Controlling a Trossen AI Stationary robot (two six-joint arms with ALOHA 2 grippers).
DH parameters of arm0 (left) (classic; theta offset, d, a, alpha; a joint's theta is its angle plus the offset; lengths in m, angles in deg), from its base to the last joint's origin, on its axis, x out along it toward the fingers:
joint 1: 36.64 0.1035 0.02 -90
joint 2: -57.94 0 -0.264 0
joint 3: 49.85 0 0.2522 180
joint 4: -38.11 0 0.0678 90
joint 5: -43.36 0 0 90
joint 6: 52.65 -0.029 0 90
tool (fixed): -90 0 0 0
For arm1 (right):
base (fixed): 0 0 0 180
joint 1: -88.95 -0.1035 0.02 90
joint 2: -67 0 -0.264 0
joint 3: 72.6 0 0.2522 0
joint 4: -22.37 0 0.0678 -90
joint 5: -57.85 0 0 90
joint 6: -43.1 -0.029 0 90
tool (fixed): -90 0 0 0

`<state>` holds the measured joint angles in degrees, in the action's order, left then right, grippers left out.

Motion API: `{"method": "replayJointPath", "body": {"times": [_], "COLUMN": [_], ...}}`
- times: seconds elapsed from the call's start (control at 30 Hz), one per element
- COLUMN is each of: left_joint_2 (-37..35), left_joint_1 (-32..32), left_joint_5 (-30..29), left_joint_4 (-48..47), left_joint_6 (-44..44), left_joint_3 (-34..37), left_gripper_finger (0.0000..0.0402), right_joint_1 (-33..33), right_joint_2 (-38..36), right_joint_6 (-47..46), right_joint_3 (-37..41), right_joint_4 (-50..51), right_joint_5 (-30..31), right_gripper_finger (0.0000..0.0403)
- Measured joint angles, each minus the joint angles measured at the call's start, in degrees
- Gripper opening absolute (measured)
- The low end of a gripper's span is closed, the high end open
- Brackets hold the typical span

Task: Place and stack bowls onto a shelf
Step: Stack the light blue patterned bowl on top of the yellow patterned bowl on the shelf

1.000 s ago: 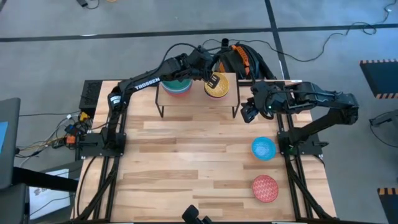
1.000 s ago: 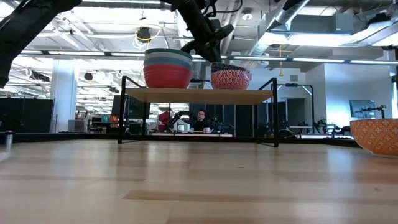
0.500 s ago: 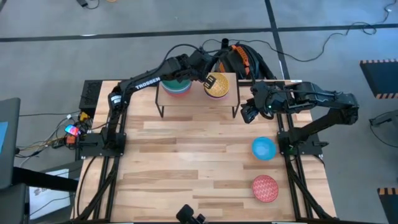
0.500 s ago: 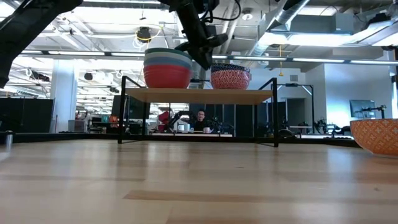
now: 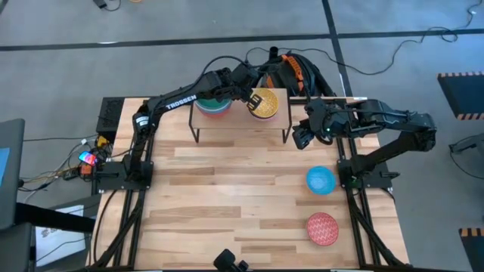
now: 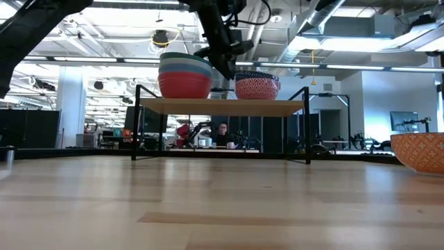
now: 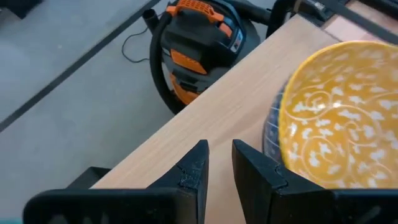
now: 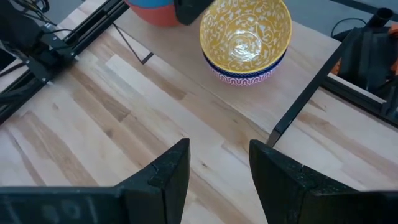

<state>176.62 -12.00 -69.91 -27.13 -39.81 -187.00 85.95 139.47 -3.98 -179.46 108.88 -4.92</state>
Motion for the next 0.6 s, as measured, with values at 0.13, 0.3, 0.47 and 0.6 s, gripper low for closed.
{"method": "replayJointPath", "body": {"times": [0.13, 0.3, 0.47, 0.6], "left_joint_2": [0.54, 0.15, -3.00, -6.06], "left_joint_1": [0.09, -0.16, -1.29, -3.18], "left_joint_5": [-0.52, -1.59, -1.32, -1.97], "left_joint_4": [-0.93, -0.53, -0.31, 0.31], "left_joint_6": [-0.20, -1.22, -1.17, -2.40], "left_joint_3": [0.09, 0.08, 0.07, 0.07], "left_gripper_finger": [0.0061, 0.0061, 0.0061, 0.0061], "right_joint_1": [-0.88, -1.52, -1.47, 0.05], "right_joint_2": [0.00, 0.00, -0.11, 0.02], "right_joint_6": [-0.86, -1.08, -1.08, -1.20], "right_joint_3": [0.00, 0.00, 0.65, 6.18], "right_joint_4": [-0.15, -0.18, -0.15, 1.28], "right_joint_5": [0.08, 0.36, 1.32, 0.60], "right_gripper_finger": [0.0191, 0.0191, 0.0191, 0.0191]}}
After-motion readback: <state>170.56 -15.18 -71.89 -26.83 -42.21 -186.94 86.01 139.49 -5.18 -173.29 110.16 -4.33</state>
